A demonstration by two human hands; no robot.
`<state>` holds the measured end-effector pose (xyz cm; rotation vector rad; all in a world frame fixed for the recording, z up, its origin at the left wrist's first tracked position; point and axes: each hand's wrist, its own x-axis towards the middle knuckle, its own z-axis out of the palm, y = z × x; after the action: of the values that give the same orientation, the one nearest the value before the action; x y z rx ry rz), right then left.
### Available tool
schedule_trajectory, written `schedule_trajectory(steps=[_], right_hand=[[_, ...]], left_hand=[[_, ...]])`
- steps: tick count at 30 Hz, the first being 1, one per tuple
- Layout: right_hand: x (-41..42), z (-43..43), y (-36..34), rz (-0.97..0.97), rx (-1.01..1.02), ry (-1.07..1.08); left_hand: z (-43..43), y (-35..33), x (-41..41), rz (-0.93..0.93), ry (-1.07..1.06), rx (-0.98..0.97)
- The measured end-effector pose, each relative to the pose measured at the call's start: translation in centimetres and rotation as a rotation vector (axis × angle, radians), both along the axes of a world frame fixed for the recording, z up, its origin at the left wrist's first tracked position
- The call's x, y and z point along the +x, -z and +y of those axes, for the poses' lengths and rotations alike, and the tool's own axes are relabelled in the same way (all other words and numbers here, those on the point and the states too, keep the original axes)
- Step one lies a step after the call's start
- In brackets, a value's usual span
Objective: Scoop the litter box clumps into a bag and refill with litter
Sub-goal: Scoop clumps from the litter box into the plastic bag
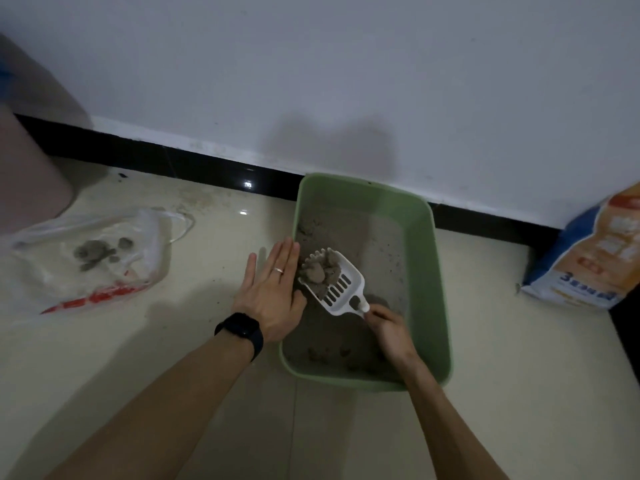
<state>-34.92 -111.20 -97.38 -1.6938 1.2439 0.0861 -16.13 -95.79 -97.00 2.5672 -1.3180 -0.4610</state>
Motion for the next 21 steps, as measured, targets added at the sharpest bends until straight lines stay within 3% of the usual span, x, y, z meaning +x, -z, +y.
schedule_trajectory(steps=[21], right_hand=[[-0.4,2.5,-2.3,0.006,-0.212,0.192]], left_hand=[[-0.3,-0.8,-0.5,-0.016,-0.015,0.072]])
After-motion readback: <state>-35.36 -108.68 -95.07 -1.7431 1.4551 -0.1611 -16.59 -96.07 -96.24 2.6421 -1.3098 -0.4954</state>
